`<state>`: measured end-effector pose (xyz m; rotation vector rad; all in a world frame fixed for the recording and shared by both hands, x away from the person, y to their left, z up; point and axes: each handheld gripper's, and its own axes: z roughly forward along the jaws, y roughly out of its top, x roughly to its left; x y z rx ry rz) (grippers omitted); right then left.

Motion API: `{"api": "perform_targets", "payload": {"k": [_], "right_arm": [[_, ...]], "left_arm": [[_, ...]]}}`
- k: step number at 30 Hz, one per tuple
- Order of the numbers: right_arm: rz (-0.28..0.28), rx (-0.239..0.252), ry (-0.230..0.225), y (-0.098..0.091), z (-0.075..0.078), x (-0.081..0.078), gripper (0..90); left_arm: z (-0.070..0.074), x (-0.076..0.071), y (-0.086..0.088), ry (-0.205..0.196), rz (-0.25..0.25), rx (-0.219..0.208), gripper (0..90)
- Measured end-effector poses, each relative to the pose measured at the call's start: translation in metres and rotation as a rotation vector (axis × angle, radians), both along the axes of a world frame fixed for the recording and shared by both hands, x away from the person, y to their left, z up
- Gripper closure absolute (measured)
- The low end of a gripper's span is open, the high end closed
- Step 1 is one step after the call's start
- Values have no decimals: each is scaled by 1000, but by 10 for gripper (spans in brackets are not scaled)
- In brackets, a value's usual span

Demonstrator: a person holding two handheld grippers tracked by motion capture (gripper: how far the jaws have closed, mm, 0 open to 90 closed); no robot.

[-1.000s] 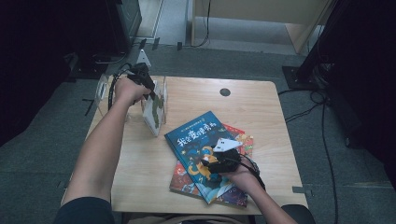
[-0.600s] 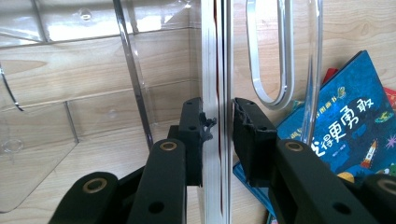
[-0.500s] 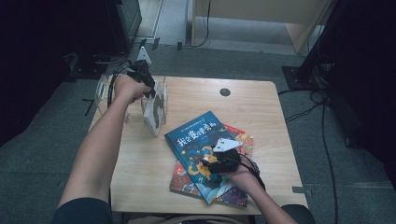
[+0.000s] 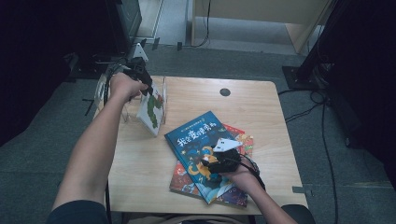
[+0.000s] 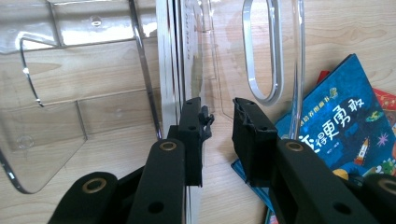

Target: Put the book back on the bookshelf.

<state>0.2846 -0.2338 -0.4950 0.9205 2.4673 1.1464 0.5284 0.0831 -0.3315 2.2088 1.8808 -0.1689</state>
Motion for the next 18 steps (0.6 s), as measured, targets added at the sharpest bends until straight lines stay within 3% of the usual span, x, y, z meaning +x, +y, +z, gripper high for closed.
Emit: {"api": "perform_targets", "payload": {"k": [10,12,18], "right_arm": [[-1,2,2,0,0,0,292],[-1,2,2,0,0,0,291],[0,2,3,0,0,0,292]], "left_arm": [[13,-16,6,-40,-33,-39,712],[15,-20,8,-43,-34,-76,705],[16,-32,11,-64,-50,-103,692]]}}
